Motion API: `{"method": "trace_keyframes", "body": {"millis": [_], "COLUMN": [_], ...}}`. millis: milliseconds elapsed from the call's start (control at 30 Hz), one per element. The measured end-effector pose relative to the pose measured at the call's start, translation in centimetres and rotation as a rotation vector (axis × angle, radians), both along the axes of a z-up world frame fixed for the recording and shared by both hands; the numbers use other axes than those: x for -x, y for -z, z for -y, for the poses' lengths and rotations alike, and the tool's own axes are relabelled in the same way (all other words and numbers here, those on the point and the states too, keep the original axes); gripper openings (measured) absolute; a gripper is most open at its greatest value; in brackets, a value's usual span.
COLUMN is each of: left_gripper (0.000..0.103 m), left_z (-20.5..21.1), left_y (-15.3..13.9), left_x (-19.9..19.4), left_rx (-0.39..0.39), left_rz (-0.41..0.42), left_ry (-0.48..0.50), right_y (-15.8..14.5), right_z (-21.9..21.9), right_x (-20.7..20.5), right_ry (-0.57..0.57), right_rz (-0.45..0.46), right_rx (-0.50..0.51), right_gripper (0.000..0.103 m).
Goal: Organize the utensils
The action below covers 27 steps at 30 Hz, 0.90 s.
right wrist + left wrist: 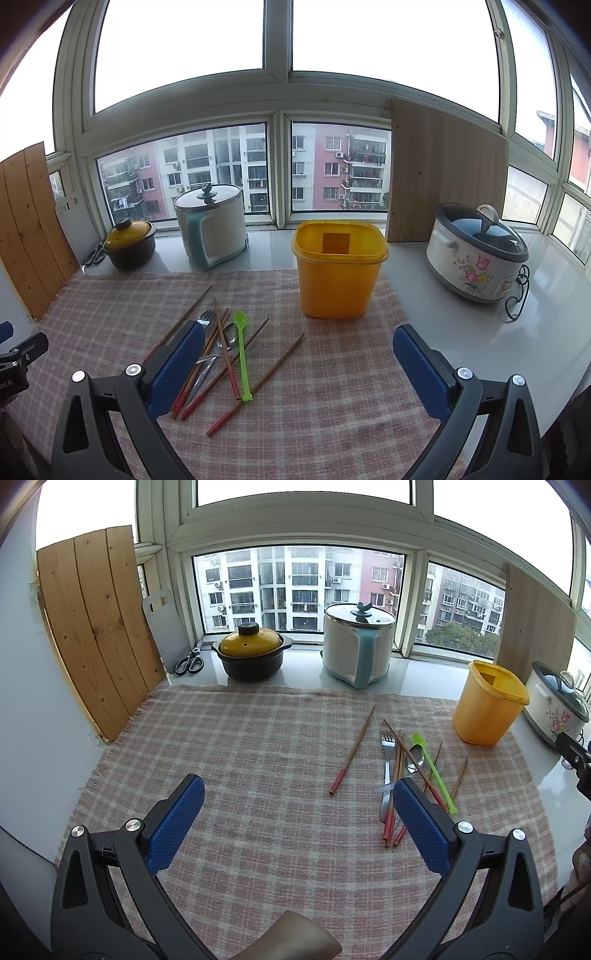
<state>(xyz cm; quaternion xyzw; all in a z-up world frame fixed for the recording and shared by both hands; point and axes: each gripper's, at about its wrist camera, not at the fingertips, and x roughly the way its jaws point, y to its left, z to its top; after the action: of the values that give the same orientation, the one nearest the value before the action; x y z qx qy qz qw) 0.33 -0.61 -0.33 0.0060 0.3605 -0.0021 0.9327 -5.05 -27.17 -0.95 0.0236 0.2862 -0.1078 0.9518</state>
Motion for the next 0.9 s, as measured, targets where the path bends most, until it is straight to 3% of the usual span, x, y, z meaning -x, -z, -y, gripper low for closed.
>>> {"method": "trace_keyframes", "body": {"millis": [900], "left_gripper": [0.103], "left_z": [-0.1], "left_y": [0.6], "left_x": [-0.1], "left_rx": [0.011], "left_rz": [-0.017], "left_ry": [0.003], "right_y": [1.1], "right_z": [0.0], "right_x": [-0.5], "right_ry": [0.009], "right_rz": [-0.021], "right_rx": [0.002], "right_gripper": [0.103]}}
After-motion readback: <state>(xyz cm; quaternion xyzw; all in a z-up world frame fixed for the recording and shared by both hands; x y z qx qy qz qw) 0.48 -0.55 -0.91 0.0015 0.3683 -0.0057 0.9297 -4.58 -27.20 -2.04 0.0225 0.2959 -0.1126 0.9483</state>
